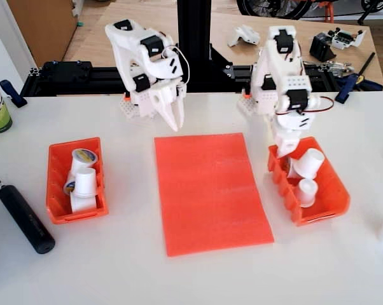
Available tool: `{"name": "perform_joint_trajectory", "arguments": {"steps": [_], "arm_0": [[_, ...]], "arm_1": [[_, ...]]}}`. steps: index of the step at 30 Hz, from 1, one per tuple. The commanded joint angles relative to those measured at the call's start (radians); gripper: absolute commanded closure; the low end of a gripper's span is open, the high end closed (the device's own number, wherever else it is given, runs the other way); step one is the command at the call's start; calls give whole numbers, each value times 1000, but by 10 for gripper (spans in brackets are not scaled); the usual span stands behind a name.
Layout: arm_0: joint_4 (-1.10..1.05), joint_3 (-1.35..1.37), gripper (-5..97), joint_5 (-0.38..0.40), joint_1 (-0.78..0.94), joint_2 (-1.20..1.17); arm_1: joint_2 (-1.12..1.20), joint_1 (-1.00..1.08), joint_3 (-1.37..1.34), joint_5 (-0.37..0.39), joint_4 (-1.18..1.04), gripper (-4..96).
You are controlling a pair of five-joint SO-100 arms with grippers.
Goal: Sort the coffee pods, blue into left, red into right
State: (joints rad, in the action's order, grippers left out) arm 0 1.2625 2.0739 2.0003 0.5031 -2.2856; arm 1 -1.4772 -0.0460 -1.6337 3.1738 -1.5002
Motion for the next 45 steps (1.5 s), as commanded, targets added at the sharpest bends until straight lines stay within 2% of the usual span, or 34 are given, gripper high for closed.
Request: {"name": "perform_joint_trajectory", "arguments": {"steps": [1,7,15,18,20,22,25,31,35,40,42,45], "arm_0": [[-18,-38,897,8,-9,3],[-31,-38,899,12,-21,11],[-35,-38,899,23,-35,23],[-34,-38,899,26,-38,23],[-34,-37,899,29,-41,23],[-34,-35,899,29,-43,23],[-35,-34,895,28,-44,23],[-31,-35,894,29,-48,21],[-31,-32,894,29,-49,21],[-29,-32,894,29,-52,21],[-29,-32,895,29,-55,21],[-29,-32,897,34,-60,21]], "arm_1": [[-61,63,0,-26,6,948],[-71,150,0,-75,-5,948],[-71,149,-2,-152,-18,943],[-71,135,8,-132,-26,943],[-71,138,9,-150,-15,939],[-71,147,9,-183,2,909],[-71,147,18,-192,5,784],[-71,147,25,-207,14,654],[-71,143,98,-219,-66,625],[-72,137,374,-364,-225,590],[-72,118,454,-460,-210,580],[-71,9,503,-526,-112,588]]}}
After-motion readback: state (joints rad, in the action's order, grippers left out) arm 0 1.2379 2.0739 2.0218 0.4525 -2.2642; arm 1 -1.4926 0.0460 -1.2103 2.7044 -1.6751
